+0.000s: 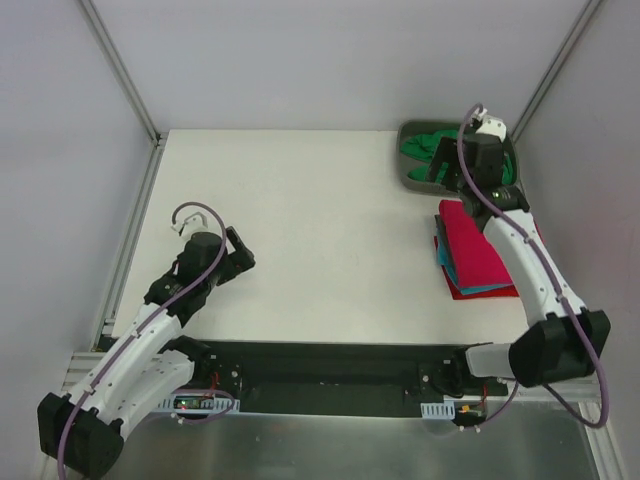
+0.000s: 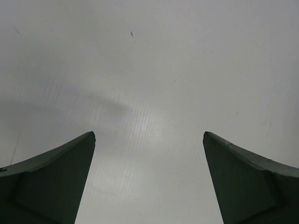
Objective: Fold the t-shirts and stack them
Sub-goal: Grab crumpled tshirt from bin with the right arm, then move the tshirt to the center of the board, then flatten out the tshirt
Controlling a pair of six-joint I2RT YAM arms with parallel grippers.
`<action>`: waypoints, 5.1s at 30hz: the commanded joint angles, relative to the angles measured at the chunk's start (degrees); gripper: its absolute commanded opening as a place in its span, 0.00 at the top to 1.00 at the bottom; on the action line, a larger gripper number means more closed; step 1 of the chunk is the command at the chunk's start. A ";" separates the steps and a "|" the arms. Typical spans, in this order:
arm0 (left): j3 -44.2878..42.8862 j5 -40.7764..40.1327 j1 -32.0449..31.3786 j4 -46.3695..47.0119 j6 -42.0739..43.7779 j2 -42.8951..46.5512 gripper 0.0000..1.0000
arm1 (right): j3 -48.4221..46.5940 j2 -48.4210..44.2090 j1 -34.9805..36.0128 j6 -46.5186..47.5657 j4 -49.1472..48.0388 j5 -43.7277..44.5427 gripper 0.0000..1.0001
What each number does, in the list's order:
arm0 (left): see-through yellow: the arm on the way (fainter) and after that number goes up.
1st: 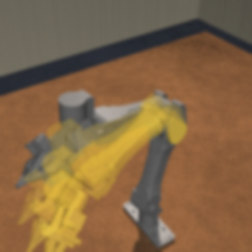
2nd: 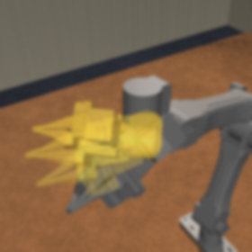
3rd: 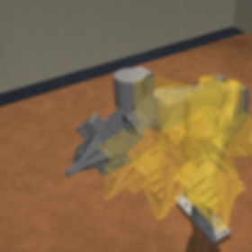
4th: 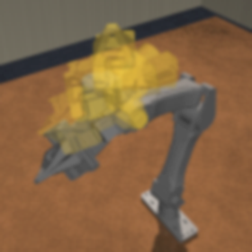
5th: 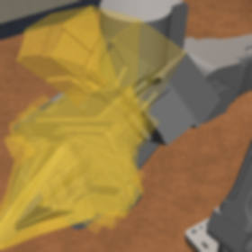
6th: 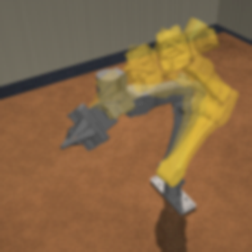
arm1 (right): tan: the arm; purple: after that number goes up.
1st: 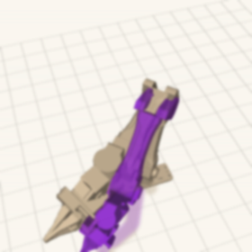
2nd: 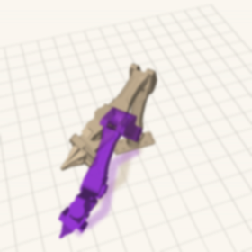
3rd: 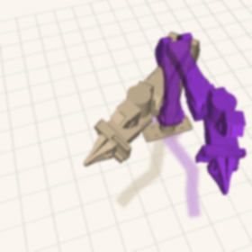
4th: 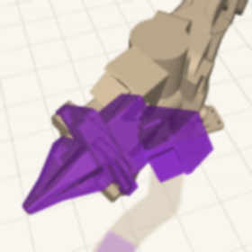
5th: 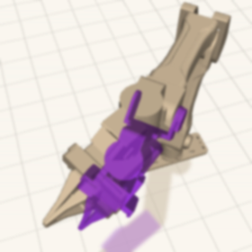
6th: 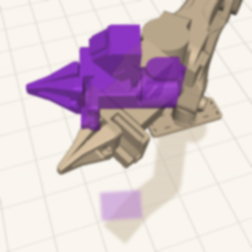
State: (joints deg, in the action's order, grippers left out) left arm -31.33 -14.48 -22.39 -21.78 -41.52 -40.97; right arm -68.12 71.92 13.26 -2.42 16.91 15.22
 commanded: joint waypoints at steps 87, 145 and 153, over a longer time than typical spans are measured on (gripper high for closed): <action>4.00 2.61 0.68 -13.11 -11.83 7.84 0.01 | 17.65 -5.19 16.35 -1.45 -8.56 -15.59 0.04; 0.59 8.16 0.16 6.59 -6.21 1.50 1.00 | 25.94 -5.28 18.12 -14.30 -1.62 6.67 0.99; -15.93 -8.35 0.16 -0.36 -2.43 10.91 1.00 | 12.58 -26.37 17.51 -2.78 6.91 21.14 0.99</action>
State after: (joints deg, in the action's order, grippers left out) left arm -39.51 -11.18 -22.44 -18.37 -46.61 -33.74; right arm -48.88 54.68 31.27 -12.05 19.92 25.06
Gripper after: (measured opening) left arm 0.006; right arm 0.019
